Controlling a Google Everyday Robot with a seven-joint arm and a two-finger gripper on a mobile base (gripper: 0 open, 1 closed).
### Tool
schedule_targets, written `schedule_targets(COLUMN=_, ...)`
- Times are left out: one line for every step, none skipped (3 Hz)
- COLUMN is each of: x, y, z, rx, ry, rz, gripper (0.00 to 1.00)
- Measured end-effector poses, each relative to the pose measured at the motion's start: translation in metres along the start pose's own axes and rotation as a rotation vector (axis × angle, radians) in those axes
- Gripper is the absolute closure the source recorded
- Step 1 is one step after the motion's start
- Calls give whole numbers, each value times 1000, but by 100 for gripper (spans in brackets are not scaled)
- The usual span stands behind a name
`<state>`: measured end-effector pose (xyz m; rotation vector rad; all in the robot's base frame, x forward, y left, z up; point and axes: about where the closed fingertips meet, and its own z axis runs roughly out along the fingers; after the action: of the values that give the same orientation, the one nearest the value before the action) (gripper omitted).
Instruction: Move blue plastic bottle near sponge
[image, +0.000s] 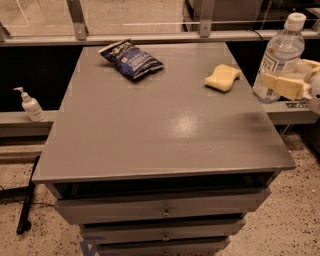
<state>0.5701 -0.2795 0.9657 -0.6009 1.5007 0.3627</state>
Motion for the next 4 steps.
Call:
schedule_targets(x=37, y=-31, z=27, rx=-7, ry=53, rz=51, gripper=100)
schedule_targets(x=56, y=-40, z=47, rx=-22, ry=69, rz=77, gripper=100)
schedule_targets(x=70, y=-43, z=71, rx=-42, ry=59, rz=98, gripper=100)
schedule_targets(x=76, y=-45, z=91, rx=-60, ry=35, rz=108, gripper=100)
